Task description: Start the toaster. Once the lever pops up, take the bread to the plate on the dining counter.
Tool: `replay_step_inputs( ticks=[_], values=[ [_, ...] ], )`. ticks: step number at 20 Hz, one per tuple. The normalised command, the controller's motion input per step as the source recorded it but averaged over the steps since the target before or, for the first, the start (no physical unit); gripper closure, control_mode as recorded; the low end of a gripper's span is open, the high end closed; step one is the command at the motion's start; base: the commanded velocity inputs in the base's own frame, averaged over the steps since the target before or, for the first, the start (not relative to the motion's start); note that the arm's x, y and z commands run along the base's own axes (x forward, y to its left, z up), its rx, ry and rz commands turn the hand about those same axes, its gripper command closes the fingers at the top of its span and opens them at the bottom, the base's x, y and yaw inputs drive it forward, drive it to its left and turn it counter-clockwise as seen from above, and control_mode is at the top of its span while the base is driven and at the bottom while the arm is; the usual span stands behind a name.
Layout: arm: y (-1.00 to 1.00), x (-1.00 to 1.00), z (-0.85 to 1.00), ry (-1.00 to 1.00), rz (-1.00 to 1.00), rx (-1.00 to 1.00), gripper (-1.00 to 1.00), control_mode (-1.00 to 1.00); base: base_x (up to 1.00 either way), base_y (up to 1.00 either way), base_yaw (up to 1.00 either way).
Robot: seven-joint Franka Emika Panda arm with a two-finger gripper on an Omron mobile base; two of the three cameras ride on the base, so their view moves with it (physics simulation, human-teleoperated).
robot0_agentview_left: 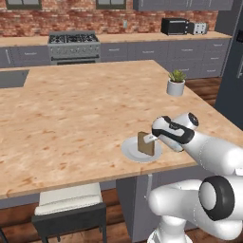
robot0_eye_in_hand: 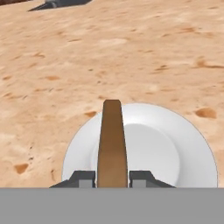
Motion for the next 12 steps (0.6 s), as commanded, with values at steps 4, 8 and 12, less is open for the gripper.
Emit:
replay_step_inputs(
  ticks=[4, 8, 12],
  values=[
    [0.00, 0.00, -0.16, 0.00, 0.00, 0.00, 1.00, -1.00, 0.00, 0.00, 0.00],
    [0.00, 0.02, -0.09, 0.00, 0.00, 0.00, 1.00, -1.00, 0.00, 0.00, 0.00],
    [0.00, 0.13, -0.06, 0.00, 0.00, 0.00, 1.00, -1.00, 0.00, 0.00, 0.00]
  ],
)
